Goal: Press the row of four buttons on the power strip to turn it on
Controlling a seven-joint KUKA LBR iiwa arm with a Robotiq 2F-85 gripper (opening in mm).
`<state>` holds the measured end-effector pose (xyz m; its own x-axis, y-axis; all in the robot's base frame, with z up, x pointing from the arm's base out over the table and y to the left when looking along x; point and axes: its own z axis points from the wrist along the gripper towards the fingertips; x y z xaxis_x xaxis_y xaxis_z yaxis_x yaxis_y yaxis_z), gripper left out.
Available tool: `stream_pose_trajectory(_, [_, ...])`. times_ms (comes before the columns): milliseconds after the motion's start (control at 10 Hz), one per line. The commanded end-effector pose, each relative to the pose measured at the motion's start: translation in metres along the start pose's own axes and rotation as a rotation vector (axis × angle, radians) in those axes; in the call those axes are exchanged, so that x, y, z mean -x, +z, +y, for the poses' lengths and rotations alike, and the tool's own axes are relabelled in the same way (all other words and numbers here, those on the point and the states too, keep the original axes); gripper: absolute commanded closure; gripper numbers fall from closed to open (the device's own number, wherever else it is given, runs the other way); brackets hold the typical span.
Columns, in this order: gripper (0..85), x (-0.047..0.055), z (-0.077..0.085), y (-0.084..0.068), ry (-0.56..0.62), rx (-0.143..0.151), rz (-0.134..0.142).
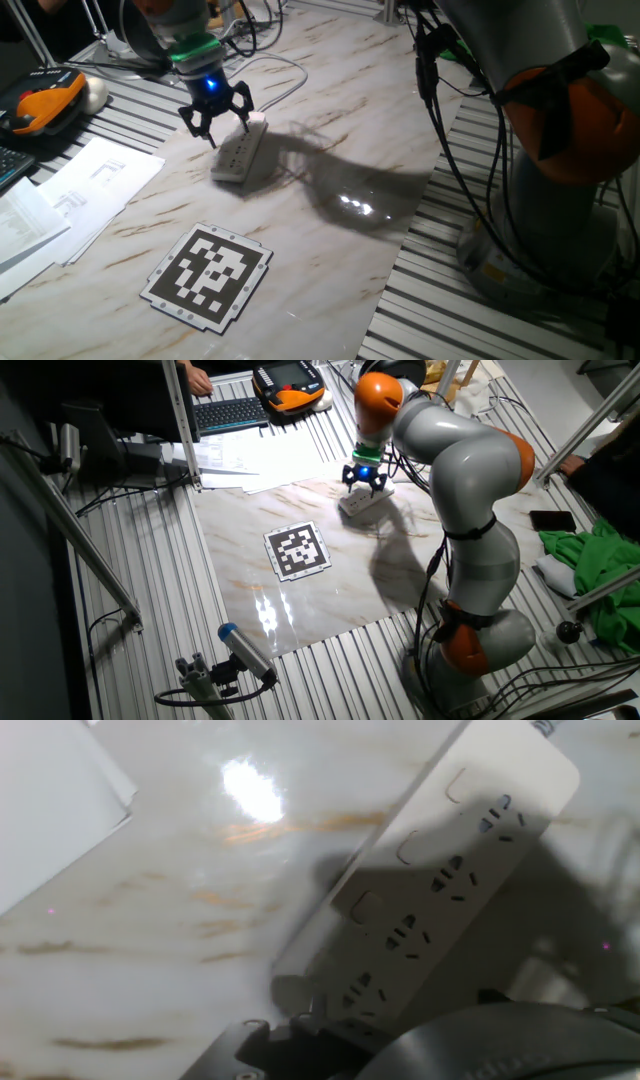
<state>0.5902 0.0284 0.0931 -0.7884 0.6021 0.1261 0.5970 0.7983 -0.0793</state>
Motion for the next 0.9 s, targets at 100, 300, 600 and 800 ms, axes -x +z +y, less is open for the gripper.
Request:
stream_pose_trajectory(100, [0.0,0.000,0.003,0.006,0.147,0.002,-0.015])
stream_pose_trajectory(300, [0.0,0.001,0.006,0.012,0.192,0.001,-0.036])
stream_pose_trajectory(600, [0.0,0.006,-0.003,0.030,0.181,0.014,-0.053])
stream_pose_trajectory(800, [0.0,0.006,-0.003,0.033,0.184,0.018,-0.051])
